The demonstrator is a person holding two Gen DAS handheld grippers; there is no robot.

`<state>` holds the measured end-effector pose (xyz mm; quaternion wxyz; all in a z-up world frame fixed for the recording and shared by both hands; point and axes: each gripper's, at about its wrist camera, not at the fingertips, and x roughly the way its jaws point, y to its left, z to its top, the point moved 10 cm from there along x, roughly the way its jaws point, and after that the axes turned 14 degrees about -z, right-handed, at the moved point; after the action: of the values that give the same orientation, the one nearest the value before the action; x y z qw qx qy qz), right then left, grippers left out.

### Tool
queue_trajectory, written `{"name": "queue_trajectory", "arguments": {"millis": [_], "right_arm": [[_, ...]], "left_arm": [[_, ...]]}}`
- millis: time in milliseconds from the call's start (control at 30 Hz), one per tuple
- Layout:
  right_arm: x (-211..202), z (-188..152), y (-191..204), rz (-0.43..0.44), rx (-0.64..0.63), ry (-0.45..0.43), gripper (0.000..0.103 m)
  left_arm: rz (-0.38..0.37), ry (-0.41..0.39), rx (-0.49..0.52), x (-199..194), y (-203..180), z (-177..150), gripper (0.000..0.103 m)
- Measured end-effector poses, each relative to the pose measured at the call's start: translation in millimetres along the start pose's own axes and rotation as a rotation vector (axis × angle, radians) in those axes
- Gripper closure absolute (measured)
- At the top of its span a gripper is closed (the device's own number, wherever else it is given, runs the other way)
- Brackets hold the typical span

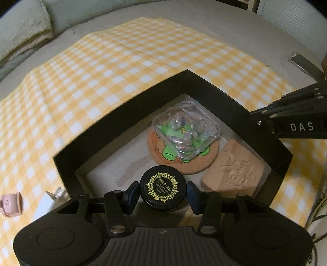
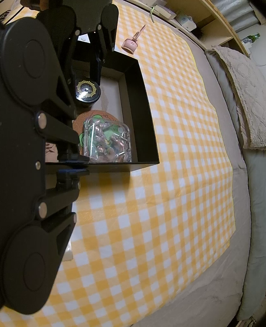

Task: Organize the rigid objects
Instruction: 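Carry the black round tin into the black box and release it, then return the left gripper and grasp the white round tape measure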

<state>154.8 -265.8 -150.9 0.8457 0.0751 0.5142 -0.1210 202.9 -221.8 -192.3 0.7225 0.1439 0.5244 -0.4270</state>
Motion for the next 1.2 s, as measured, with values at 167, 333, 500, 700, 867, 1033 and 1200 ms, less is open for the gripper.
{"name": "queue_trajectory", "arguments": {"millis": [167, 333, 500, 700, 867, 1033, 1200], "right_arm": [[0.5, 0.1, 0.4, 0.005, -0.003, -0.001, 0.096], [-0.1, -0.7, -0.9, 0.013, 0.0, -0.001, 0.096], [0.2, -0.7, -1.6, 0.019, 0.002, 0.0, 0.096], [0.6, -0.1, -1.9, 0.025, 0.004, -0.001, 0.096], [0.3, -0.2, -1.6, 0.026, 0.004, -0.001, 0.095], [0.3, -0.1, -0.8, 0.025, 0.001, -0.001, 0.095], [0.2, 0.2, -0.7, 0.026, 0.001, -0.001, 0.095]], "left_arm": [[-0.019, 0.018, -0.024, 6.5, -3.3, -5.0, 0.052], [-0.038, 0.017, -0.046, 3.4, -5.4, -6.7, 0.052], [-0.038, 0.015, -0.055, 1.5, -6.1, -6.7, 0.052], [-0.09, -0.014, -0.097, -7.1, -8.2, -2.1, 0.038], [-0.084, -0.048, -0.087, -20.3, -13.9, 4.8, 0.027], [-0.083, -0.116, -0.108, -46.8, -11.6, 9.4, 0.017], [-0.069, -0.227, -0.133, -87.1, -6.6, 16.1, 0.003]]}}
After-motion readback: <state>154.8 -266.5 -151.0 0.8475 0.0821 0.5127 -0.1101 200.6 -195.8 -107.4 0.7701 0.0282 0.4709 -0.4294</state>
